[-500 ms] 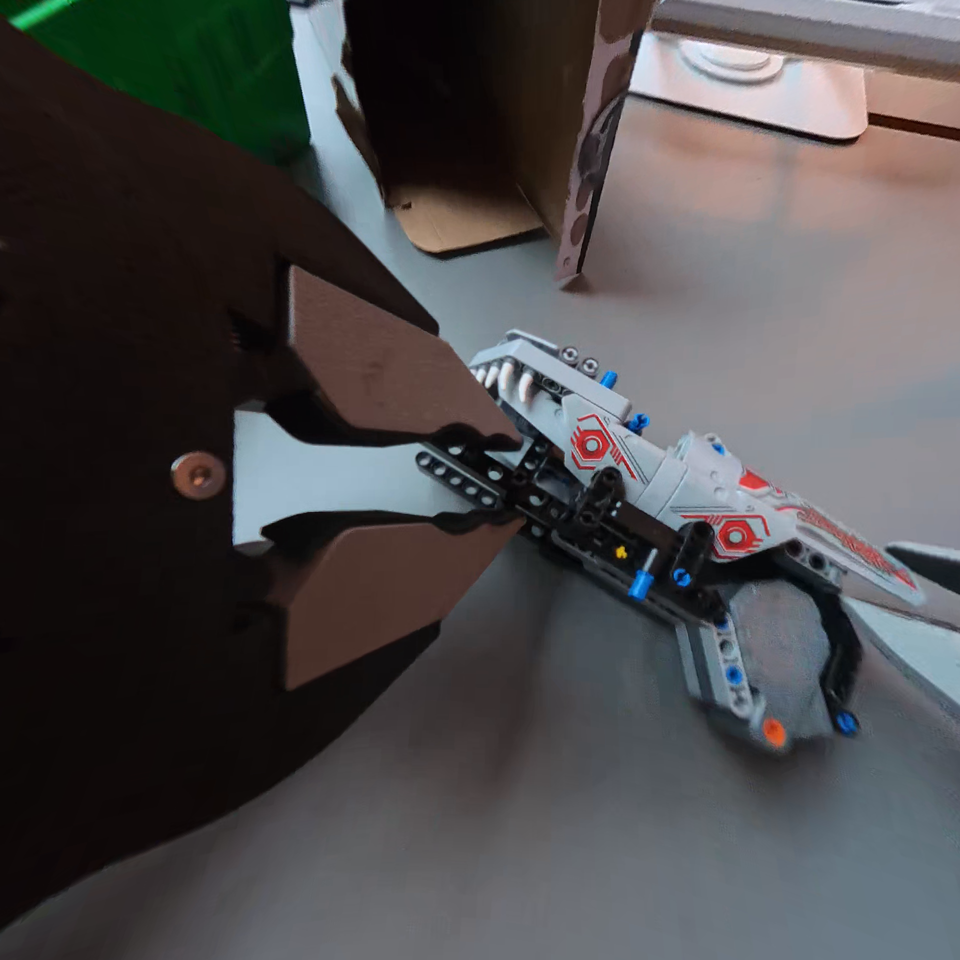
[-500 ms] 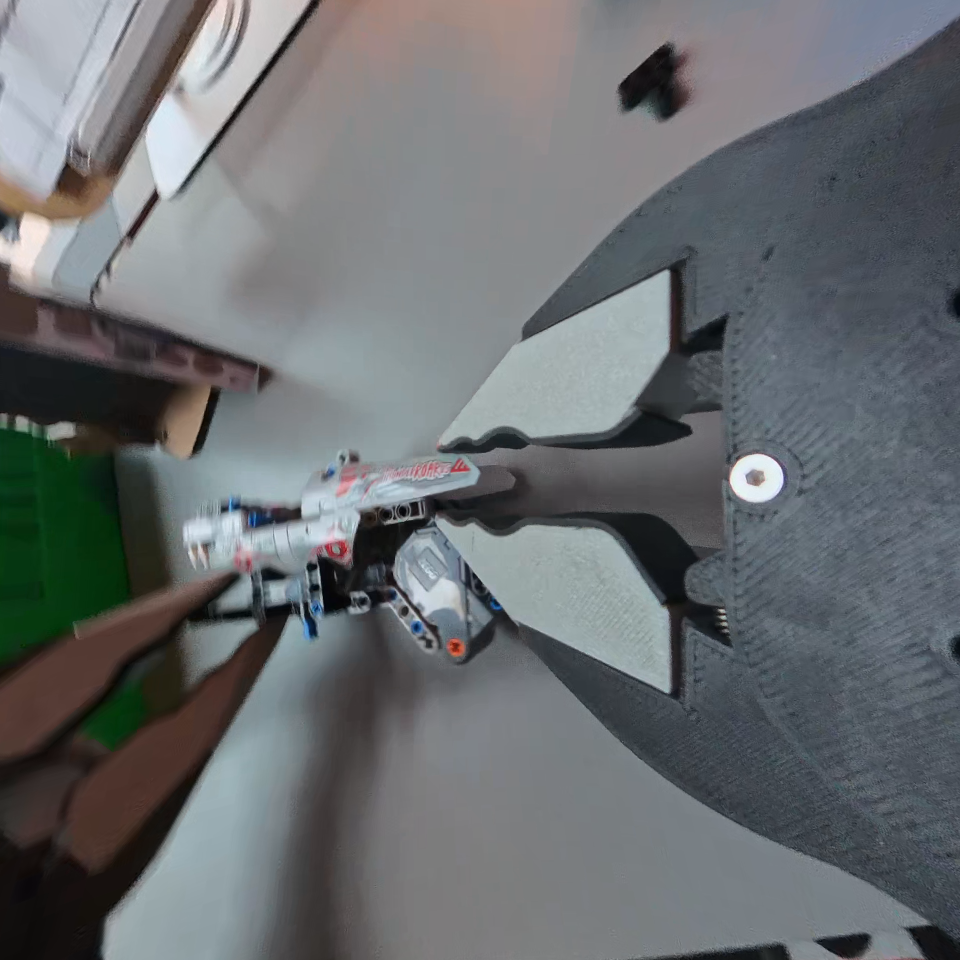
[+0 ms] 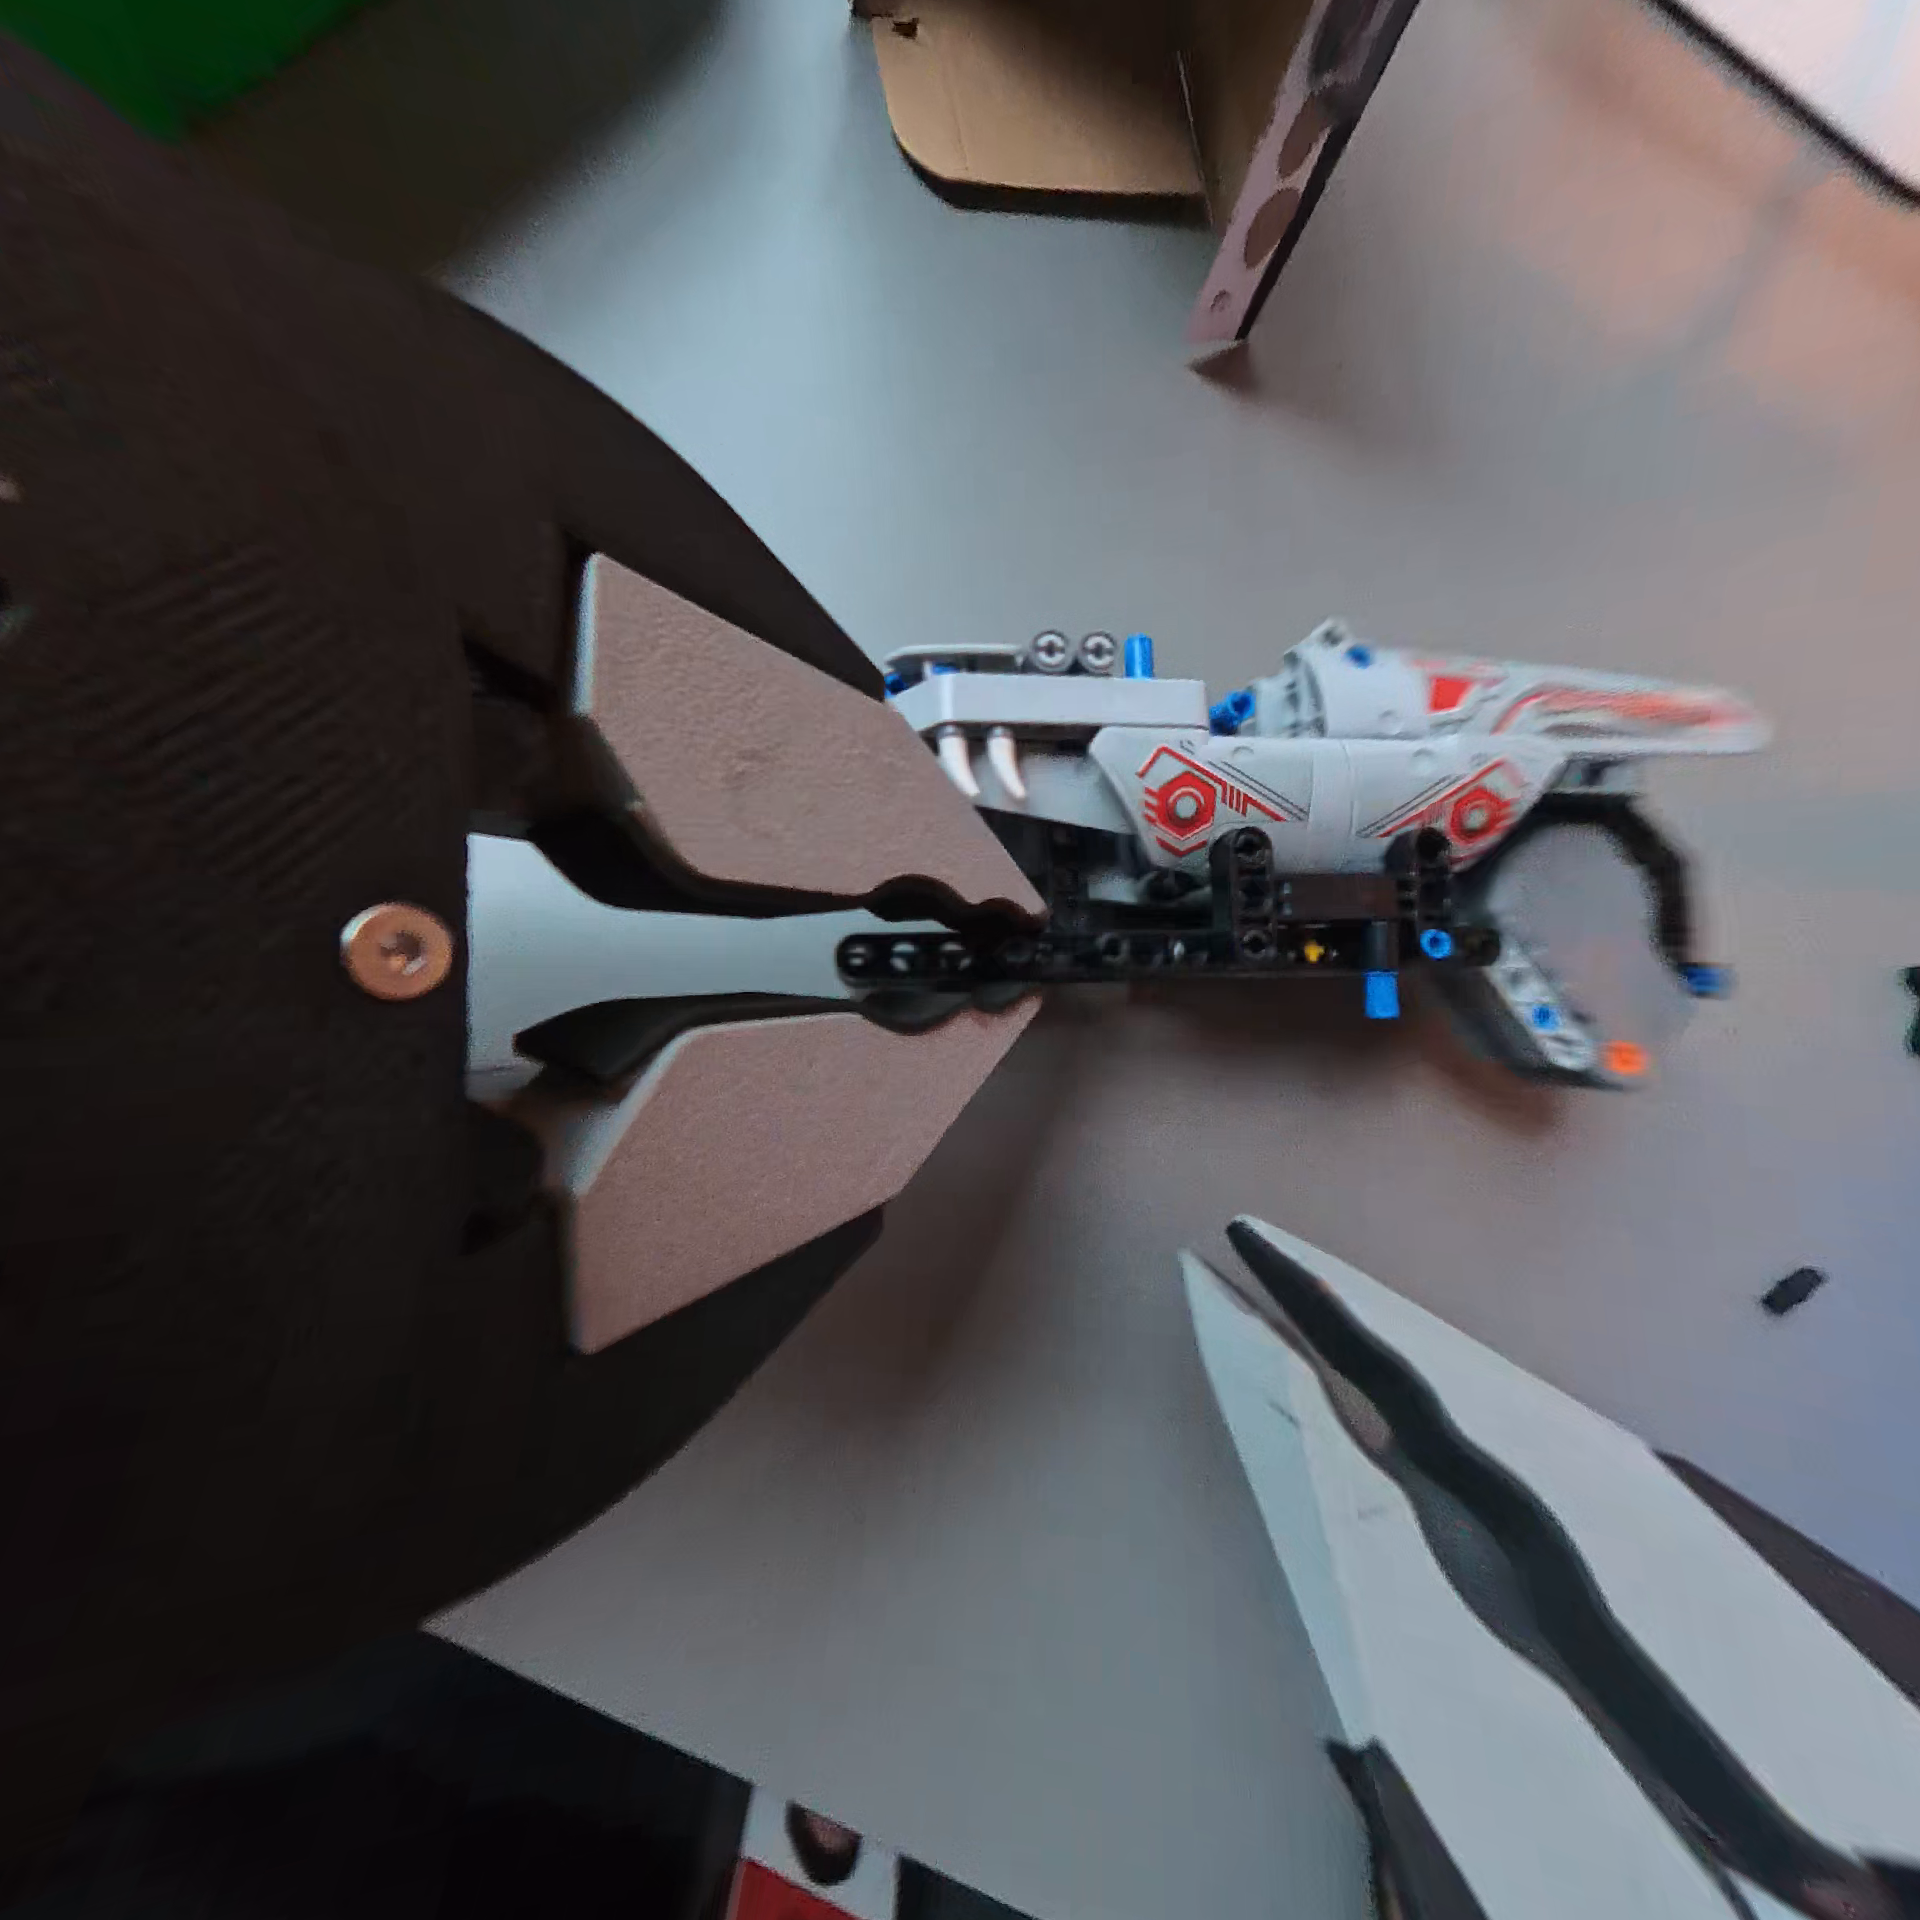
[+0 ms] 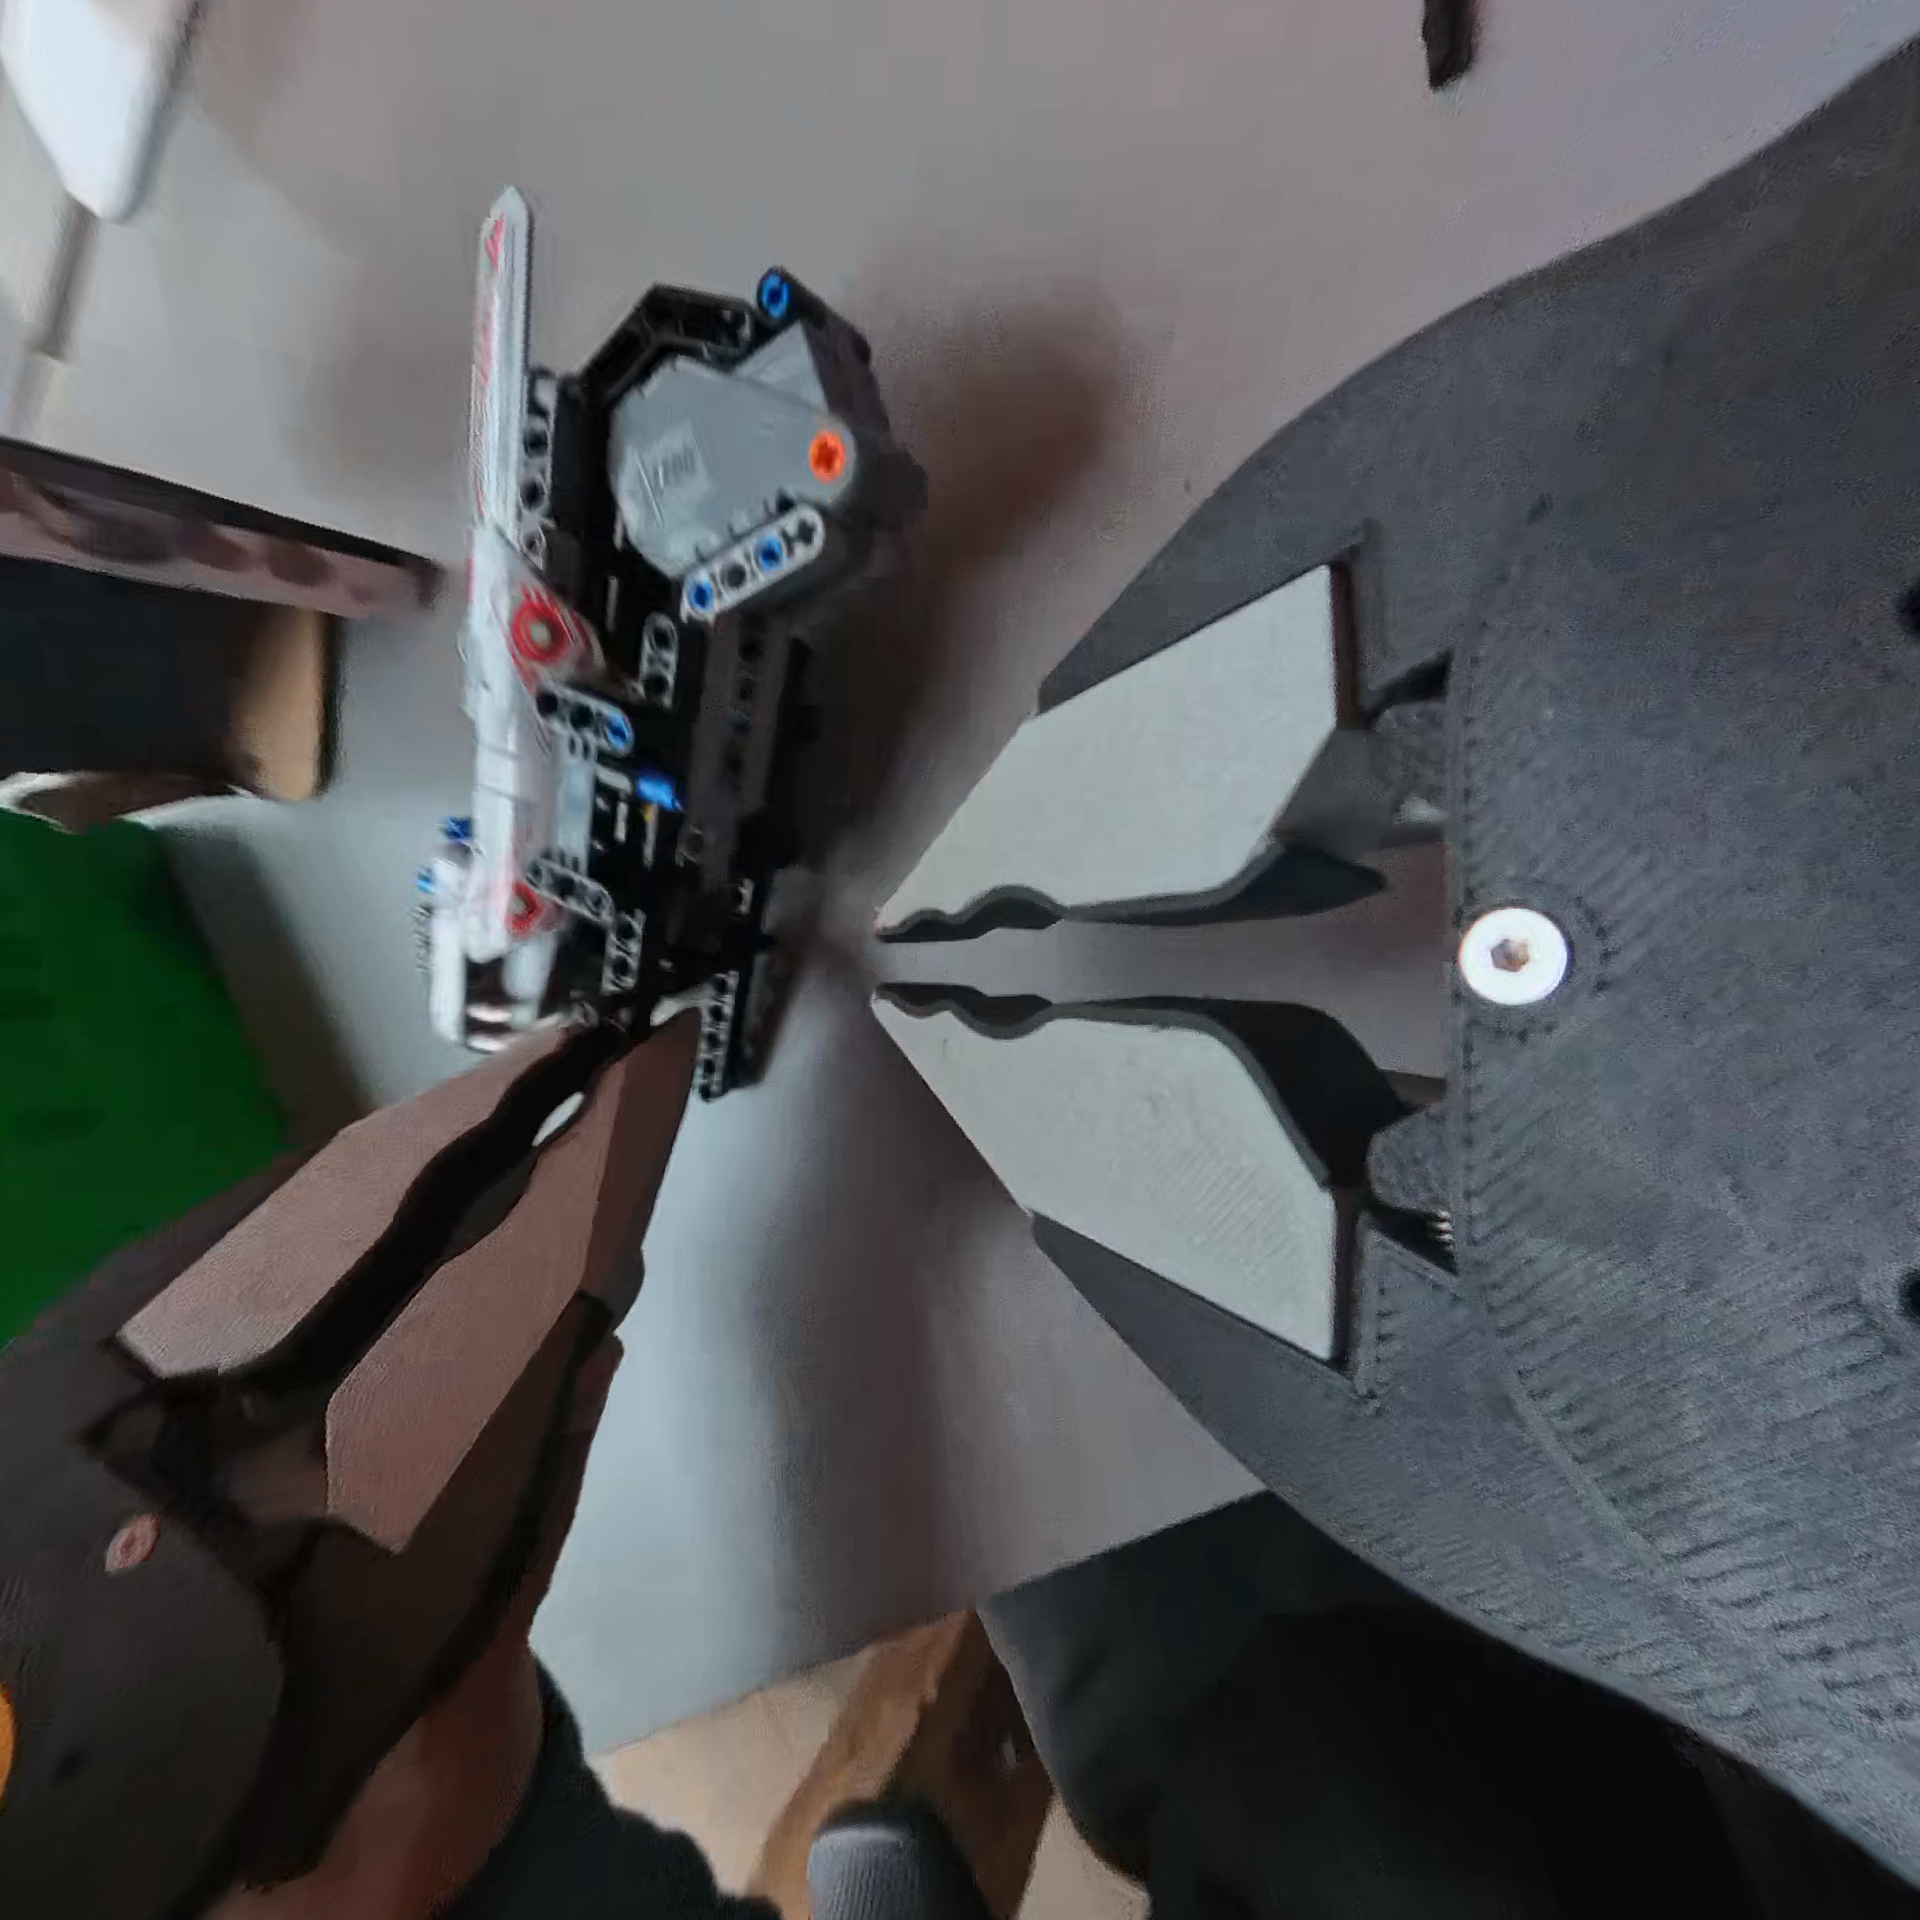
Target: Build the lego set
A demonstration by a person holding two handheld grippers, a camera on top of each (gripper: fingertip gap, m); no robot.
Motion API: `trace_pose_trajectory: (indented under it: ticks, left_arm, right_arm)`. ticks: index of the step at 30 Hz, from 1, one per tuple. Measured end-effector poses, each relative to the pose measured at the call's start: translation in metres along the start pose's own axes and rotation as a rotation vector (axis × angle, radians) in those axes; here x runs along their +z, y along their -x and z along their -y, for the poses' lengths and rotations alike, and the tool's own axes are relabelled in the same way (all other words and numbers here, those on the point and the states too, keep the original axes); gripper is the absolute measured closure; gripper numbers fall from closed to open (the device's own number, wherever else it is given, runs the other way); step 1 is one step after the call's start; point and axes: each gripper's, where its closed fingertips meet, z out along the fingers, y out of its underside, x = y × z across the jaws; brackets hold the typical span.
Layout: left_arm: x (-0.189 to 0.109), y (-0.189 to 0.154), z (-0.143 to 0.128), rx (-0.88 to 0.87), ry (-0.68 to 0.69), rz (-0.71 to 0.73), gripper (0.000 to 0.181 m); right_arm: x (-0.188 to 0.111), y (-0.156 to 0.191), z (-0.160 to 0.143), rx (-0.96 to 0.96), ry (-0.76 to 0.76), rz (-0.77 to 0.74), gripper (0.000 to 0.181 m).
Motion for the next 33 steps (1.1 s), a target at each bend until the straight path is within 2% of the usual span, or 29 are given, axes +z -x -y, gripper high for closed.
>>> trace_pose_trajectory:
  ticks: [4, 6, 8, 11, 15, 16, 19, 24, 27, 33]
  left_arm:
    - [-0.008, -0.012, 0.014, -0.1, -0.087, -0.109, 0.156]
    - [-0.018, -0.006, 0.025, -0.088, -0.09, -0.09, 0.147]
    - [-0.029, 0.007, 0.042, -0.053, -0.084, -0.035, 0.146]
    - [-0.014, 0.018, 0.053, -0.024, 0.056, -0.023, 0.13]
    - [0.024, 0.031, 0.03, 0.007, 0.334, -0.003, 0.106]
    - [0.027, 0.032, 0.028, 0.0, 0.361, -0.009, 0.106]
    - [0.026, 0.027, 0.038, 0.04, 0.337, -0.06, 0.134]
    - [0.011, 0.042, 0.055, 0.093, 0.312, -0.085, 0.139]
    - [0.013, 0.045, 0.052, 0.101, 0.353, -0.201, 0.136]
    - [0.027, 0.048, 0.039, 0.156, 0.436, -0.319, 0.13]
  right_arm:
    - [-0.003, -0.001, 0.007, 0.121, -0.04, 0.104, 0.172]
    - [-0.003, -0.012, 0.005, 0.133, -0.012, 0.089, 0.168]
    - [-0.004, -0.017, 0.003, 0.13, 0.008, 0.103, 0.168]
    - [-0.006, -0.031, 0.006, 0.149, -0.001, 0.091, 0.166]
    - [-0.008, -0.038, 0.014, 0.169, -0.01, 0.11, 0.163]
    - [-0.009, -0.039, 0.015, 0.166, -0.009, 0.111, 0.163]
    - [-0.011, -0.038, 0.017, 0.149, 0.0, 0.125, 0.164]
    - [-0.012, -0.039, 0.013, 0.134, 0.01, 0.13, 0.164]
    - [-0.014, -0.04, 0.015, 0.137, -0.002, 0.133, 0.164]
    - [-0.016, -0.039, 0.019, 0.123, -0.015, 0.126, 0.165]
